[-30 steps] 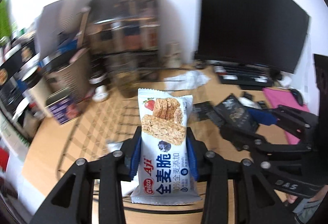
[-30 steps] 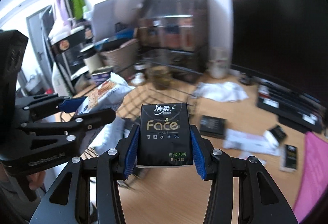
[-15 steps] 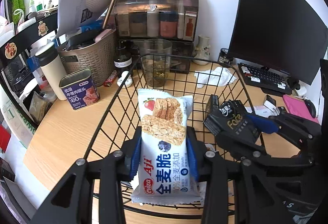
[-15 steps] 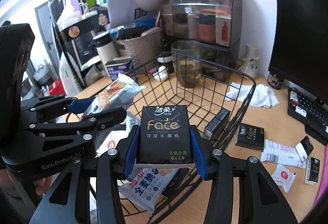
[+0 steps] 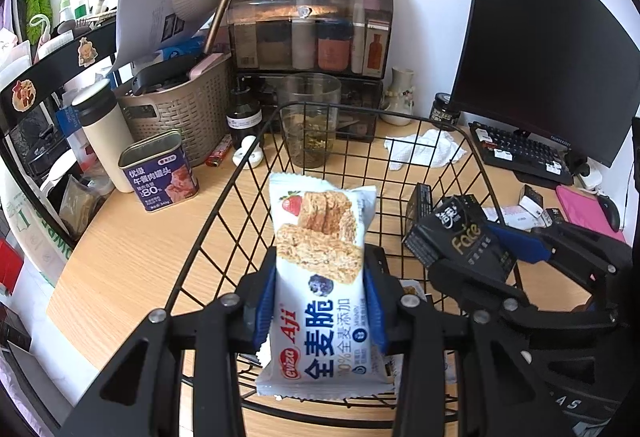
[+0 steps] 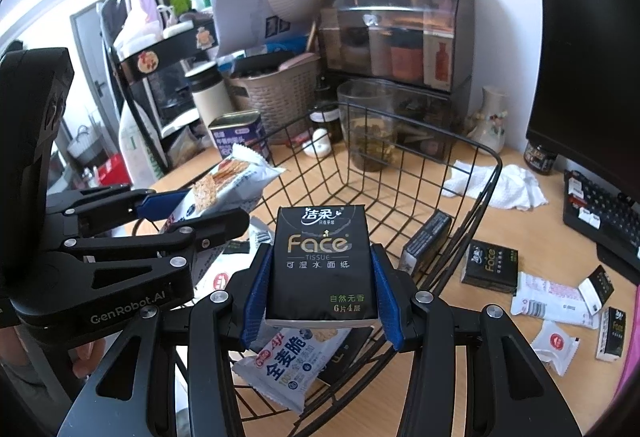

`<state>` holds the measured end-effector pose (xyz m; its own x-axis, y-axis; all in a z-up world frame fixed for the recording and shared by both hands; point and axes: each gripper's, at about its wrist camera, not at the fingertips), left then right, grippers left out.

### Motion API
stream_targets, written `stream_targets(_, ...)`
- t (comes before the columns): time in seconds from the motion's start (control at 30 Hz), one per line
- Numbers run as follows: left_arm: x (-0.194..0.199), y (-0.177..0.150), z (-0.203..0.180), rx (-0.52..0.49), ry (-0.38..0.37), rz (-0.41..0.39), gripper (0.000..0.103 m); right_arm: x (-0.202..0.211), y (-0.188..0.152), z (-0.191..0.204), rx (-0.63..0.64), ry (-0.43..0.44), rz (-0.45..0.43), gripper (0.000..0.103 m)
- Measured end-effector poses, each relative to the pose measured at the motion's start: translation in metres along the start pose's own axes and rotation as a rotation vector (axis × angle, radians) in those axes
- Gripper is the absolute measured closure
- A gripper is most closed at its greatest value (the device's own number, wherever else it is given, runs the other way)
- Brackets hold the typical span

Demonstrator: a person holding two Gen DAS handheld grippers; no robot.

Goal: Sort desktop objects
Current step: 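Carry the Aji packet and Face pack over the wire basket and open both grippers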

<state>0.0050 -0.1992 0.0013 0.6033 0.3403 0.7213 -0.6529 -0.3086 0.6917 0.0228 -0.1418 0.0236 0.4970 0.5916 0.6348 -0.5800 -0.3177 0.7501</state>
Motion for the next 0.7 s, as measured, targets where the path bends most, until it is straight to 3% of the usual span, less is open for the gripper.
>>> stream_targets(0.2,0.001,-0.001,-0.003,-0.02,0.048,-0.022,0.057,-0.003,-0.001,0.003,0.021,-0.027,0.002,0.055)
stream_targets(0.3,0.002,-0.001,0.001,-0.008,0.071,-0.034,0.04,-0.003,-0.001,0.001,0.016,-0.039,0.0,0.052)
stream_targets(0.47,0.009,0.0,0.003,0.015,0.027,-0.051,0.036,0.006,-0.001,-0.003,0.007,-0.045,-0.017,0.051)
stream_targets(0.7,0.027,0.0,-0.029,-0.038,-0.044,-0.077,0.036,0.05,-0.011,-0.025,-0.025,-0.081,-0.08,0.051)
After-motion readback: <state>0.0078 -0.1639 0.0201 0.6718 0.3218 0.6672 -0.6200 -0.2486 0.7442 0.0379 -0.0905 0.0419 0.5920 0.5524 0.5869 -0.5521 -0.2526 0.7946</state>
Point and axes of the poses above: each gripper's, at about its wrist camera, not at the fingertips, and x roughly against the way its jaws point, z to its left, y to its top, and after that the axes turned 5 degrees about y, right-handed
